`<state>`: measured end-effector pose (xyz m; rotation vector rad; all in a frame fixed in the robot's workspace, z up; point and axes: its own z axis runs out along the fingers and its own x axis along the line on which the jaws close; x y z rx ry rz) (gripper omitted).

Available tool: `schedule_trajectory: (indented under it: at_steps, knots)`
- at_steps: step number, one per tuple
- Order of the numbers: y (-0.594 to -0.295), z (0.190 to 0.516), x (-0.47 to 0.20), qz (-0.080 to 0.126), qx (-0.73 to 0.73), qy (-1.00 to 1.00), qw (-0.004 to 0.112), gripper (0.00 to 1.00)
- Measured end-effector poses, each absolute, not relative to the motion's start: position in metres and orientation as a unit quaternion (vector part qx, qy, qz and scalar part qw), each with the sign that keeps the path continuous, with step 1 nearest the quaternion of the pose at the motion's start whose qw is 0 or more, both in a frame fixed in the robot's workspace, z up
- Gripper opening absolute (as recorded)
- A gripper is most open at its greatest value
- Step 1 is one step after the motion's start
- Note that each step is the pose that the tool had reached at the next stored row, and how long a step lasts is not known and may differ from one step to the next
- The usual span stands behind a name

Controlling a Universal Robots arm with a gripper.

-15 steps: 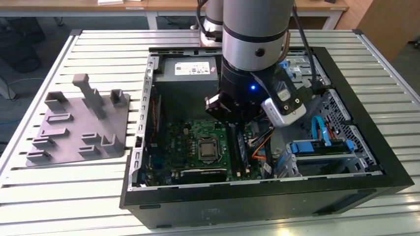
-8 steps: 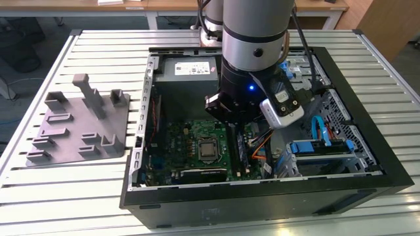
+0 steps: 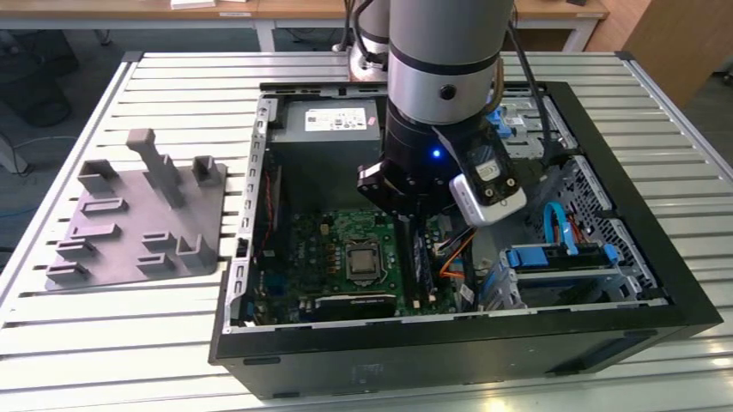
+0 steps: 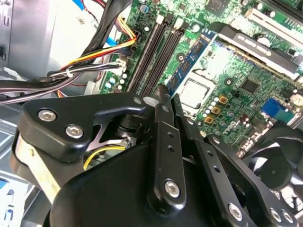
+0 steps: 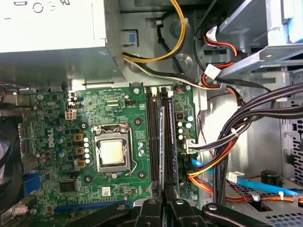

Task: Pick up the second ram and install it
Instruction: 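Insert the second ram into the second slot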

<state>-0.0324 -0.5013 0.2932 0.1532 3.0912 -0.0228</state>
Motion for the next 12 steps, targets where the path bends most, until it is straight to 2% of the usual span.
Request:
schedule_trajectory:
  at_steps: [12]
  knots:
    - [-0.5013, 0.2925, -0.0324, -0.008, 0.084, 0.996, 0.023, 0.14]
